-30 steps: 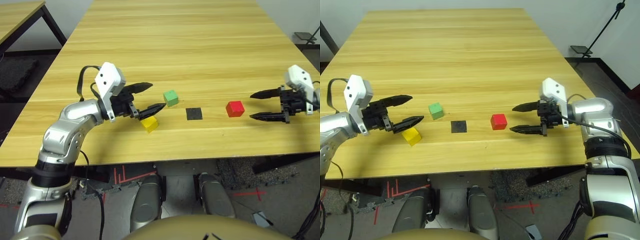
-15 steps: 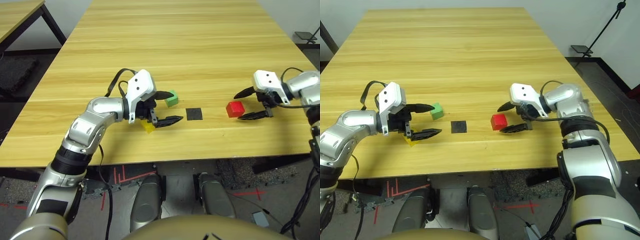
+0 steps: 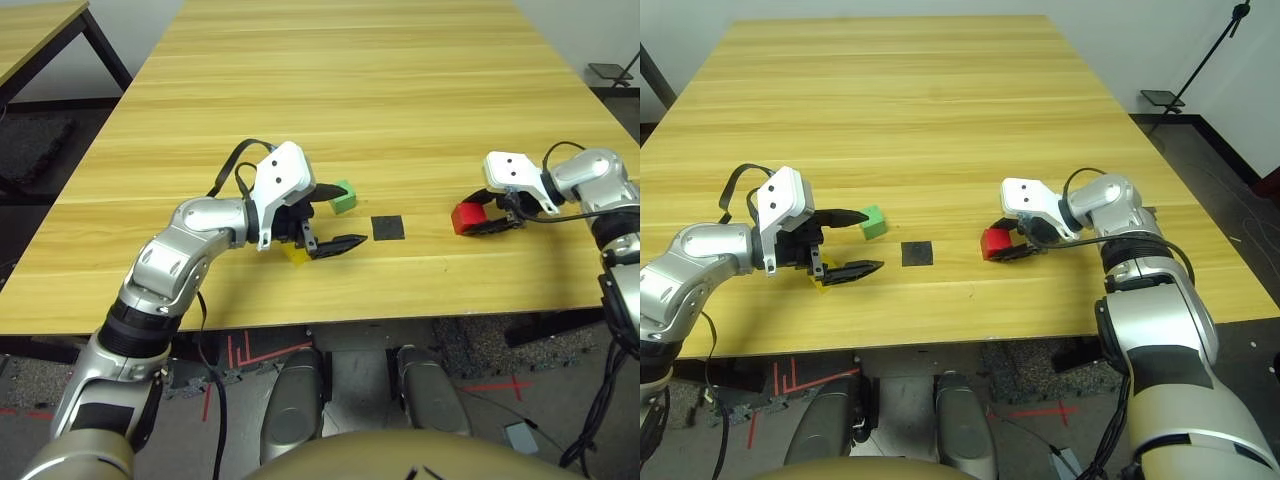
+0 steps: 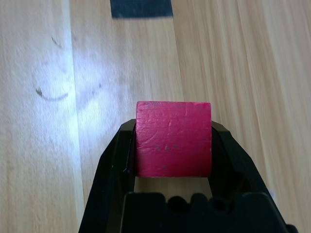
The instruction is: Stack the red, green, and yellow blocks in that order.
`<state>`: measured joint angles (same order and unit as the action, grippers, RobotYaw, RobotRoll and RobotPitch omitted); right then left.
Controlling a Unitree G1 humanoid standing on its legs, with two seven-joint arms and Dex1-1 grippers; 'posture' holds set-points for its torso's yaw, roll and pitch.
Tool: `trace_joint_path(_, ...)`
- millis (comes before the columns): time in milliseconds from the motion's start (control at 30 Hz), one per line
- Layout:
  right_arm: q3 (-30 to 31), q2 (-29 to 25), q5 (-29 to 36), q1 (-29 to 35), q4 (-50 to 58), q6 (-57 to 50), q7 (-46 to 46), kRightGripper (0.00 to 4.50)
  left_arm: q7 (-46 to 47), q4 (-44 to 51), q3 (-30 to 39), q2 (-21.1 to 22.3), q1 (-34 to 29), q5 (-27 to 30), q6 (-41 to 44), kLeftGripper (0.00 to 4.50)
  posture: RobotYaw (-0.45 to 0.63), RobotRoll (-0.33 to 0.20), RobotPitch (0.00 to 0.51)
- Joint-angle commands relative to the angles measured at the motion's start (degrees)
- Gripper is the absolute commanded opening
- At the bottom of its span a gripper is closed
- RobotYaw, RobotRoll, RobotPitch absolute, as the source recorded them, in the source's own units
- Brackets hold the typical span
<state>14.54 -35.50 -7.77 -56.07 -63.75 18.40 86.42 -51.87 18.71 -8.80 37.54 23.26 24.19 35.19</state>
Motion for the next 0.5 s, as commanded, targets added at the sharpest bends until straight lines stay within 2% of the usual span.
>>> trace_joint_path(33,-0.3,1.7,2.3,0.8,9.8,-8.0,2.5,2.05,0.4,0.2,-0.1,-0.1,-0.1,-0.1,1.0,4.5,0.32,-0.175,0.078)
trace_joint_path(167,1.1,3.3,1.9,3.8,21.3,-18.3,1.4,2.05,0.7,-0.3,-0.5,-0.7,0.6,-0.3,1.5,4.5,0.32,-0.181,0.076)
trace_joint_path(267,1.9,5.9,1.6,4.6,25.7,-22.2,-1.0,2.05,1.1,-0.5,-0.8,-1.1,0.8,-0.7,1.6,4.5,0.33,-0.185,0.076)
trace_joint_path(500,4.4,10.4,0.2,2.7,24.7,-24.0,-5.1,2.05,3.0,0.8,-0.1,-1.8,-0.2,-0.8,2.9,4.5,0.37,-0.194,0.081)
